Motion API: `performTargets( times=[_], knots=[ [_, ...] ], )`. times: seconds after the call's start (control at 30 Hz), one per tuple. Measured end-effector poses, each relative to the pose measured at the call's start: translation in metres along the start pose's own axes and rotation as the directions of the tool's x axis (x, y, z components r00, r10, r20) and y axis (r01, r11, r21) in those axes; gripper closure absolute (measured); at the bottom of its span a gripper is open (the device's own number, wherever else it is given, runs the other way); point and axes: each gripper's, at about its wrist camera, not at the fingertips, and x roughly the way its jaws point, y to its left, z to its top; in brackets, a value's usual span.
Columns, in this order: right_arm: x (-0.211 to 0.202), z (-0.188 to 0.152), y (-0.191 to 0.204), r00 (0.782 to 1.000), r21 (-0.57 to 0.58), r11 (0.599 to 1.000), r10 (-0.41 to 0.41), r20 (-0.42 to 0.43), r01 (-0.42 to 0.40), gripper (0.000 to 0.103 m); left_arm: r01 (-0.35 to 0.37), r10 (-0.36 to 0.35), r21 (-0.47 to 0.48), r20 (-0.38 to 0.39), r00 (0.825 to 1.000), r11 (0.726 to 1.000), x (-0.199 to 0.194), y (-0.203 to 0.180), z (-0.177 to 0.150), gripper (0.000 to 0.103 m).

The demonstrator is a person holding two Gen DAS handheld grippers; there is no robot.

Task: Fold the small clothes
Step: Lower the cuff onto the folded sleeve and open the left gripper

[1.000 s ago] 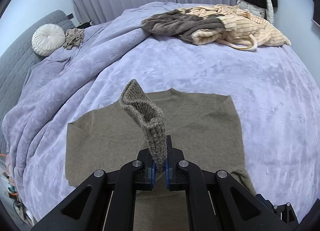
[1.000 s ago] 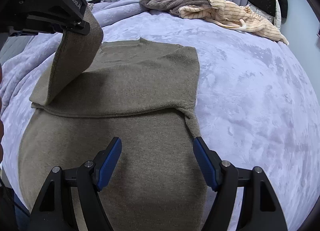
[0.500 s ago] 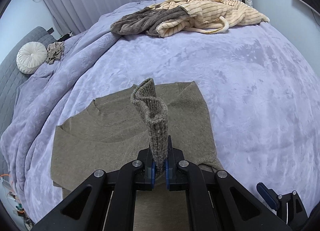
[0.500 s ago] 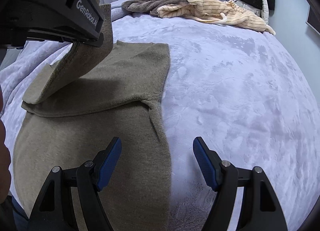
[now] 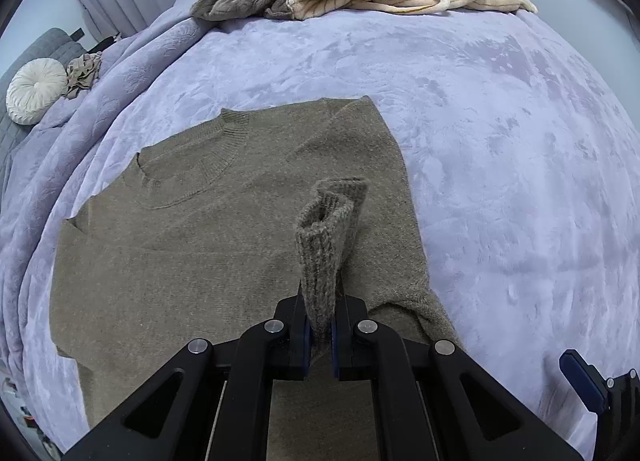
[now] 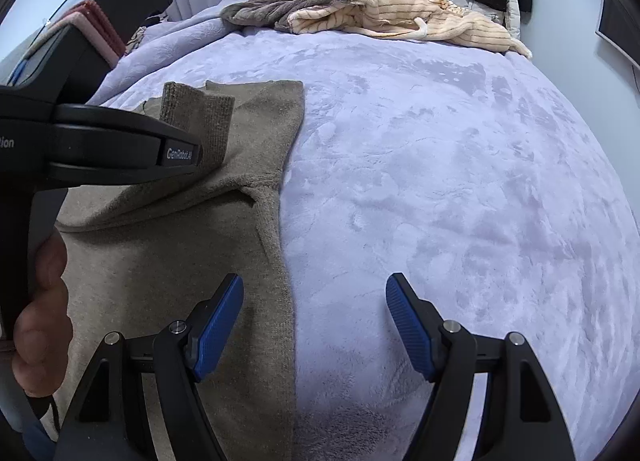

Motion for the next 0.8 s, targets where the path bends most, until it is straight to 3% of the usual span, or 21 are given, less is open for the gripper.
performTargets(
  times=[0.27,0.43,0.47,0.5,0.53,0.57,0.6,0.7,0.8],
  knots=[
    [-0.005,-0.005,-0.01,1.0,0.01,1.0,-0.018,0.006,0.018,0.026,0.0,0.0,0.01,0.001,1.0,1.0,0.013,-0.013,-0.004,0.095],
    [-0.003,-0.007,-0.012,1.0,0.011,1.0,-0.018,-0.002,0.018,0.026,0.039,-0.039,0.01,-0.002,0.999,0.999,0.018,-0.012,-0.011,0.095],
    [-0.003,-0.008,-0.013,1.0,0.015,1.0,-0.014,-0.005,0.014,0.026,0.048,-0.048,0.01,-0.004,0.999,0.999,0.018,-0.011,-0.011,0.084],
    [-0.003,-0.009,-0.014,1.0,0.018,1.0,-0.011,-0.006,0.011,0.026,0.072,-0.072,0.008,-0.011,0.997,0.997,0.017,-0.008,-0.011,0.065],
    [-0.003,-0.009,-0.014,1.0,0.019,1.0,-0.009,-0.007,0.009,0.026,0.097,-0.097,0.001,-0.015,0.995,0.995,0.016,-0.004,-0.011,0.053],
    [-0.004,-0.01,-0.013,1.0,0.018,1.0,-0.006,-0.006,0.007,0.026,0.123,-0.123,-0.005,-0.013,0.992,0.992,0.014,0.0,-0.011,0.026],
    [-0.005,-0.011,-0.013,1.0,0.017,1.0,-0.003,-0.004,0.003,0.026,0.167,-0.167,-0.017,-0.003,0.986,0.986,0.01,0.005,-0.012,0.014],
    [-0.009,-0.011,-0.011,1.0,0.013,1.0,0.006,0.007,-0.006,0.026,0.219,-0.219,-0.024,0.008,0.976,0.975,-0.002,0.017,-0.011,0.014],
    [-0.015,-0.008,-0.007,1.0,0.008,1.0,0.008,0.023,-0.008,0.026,0.298,-0.297,-0.053,0.024,0.954,0.953,-0.019,0.038,-0.014,0.014]
  ],
)
